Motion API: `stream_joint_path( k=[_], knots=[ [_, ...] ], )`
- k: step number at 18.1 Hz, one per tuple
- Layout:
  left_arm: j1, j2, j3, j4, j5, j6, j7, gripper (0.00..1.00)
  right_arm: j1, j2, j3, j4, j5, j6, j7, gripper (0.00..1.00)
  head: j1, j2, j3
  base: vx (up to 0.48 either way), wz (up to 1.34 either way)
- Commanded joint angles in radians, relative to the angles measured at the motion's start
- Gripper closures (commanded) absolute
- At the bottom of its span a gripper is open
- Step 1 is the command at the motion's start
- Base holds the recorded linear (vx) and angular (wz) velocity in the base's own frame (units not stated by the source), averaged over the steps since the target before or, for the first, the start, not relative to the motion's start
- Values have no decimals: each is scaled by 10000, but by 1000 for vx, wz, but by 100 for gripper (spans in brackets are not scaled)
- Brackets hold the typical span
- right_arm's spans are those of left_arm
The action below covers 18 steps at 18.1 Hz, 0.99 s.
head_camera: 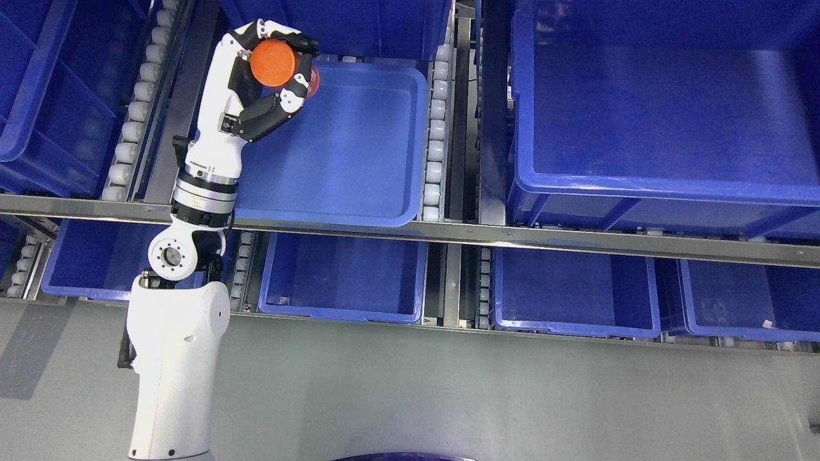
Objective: Grab orange capacitor from left shelf to right desk
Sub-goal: 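Lift the orange capacitor up out of the blue tray with the left hand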
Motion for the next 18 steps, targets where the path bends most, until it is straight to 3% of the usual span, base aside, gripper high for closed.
stream_joint_path(
  k=[1, 18],
  knots=[
    [62, 168, -35, -1009, 130, -133, 48, 99, 337, -174, -123, -230, 0, -7, -3, 0, 0, 0, 0, 0, 0],
    [47, 168, -20, -1024, 114, -118, 109, 99, 337, -174, -123, -230, 0, -7, -3, 0, 0, 0, 0, 0, 0]
  ],
)
